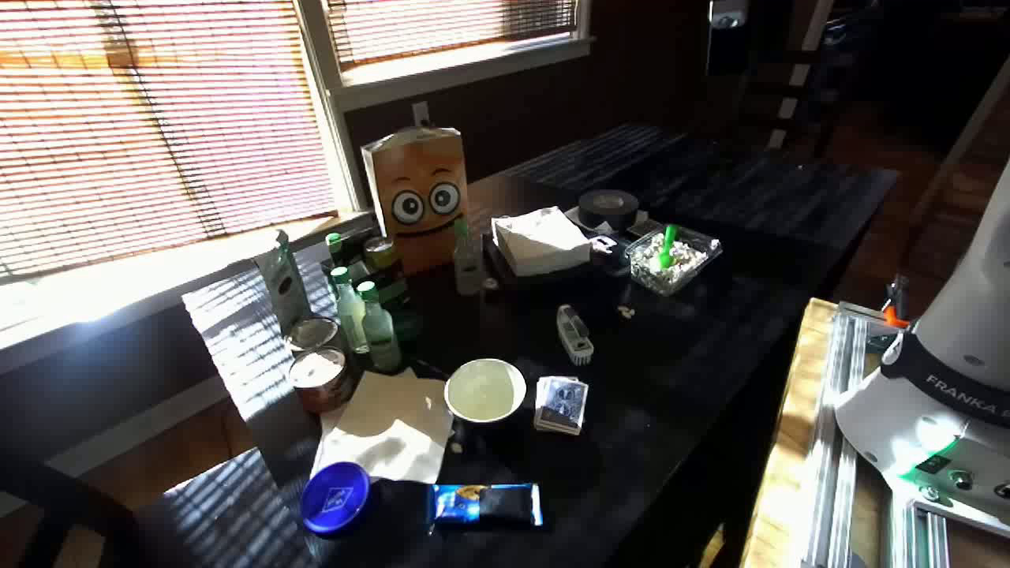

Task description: Put the small objects over the tissues

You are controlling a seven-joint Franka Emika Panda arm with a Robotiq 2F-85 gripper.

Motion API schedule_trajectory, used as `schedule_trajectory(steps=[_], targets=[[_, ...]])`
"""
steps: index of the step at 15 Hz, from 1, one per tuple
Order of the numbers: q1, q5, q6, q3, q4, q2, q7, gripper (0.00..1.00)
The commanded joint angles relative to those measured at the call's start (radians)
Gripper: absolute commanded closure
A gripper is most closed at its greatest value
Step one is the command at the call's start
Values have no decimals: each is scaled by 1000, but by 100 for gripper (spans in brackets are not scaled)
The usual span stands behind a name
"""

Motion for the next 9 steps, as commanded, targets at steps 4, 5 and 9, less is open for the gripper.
schedule_trajectory(steps=[4, 5, 9], targets=[[-13, 5, -4, 8, 3, -1, -7, 0], [-13, 5, -4, 8, 3, -1, -7, 0], [-14, -23, 77, 1, -6, 32, -69, 0]])
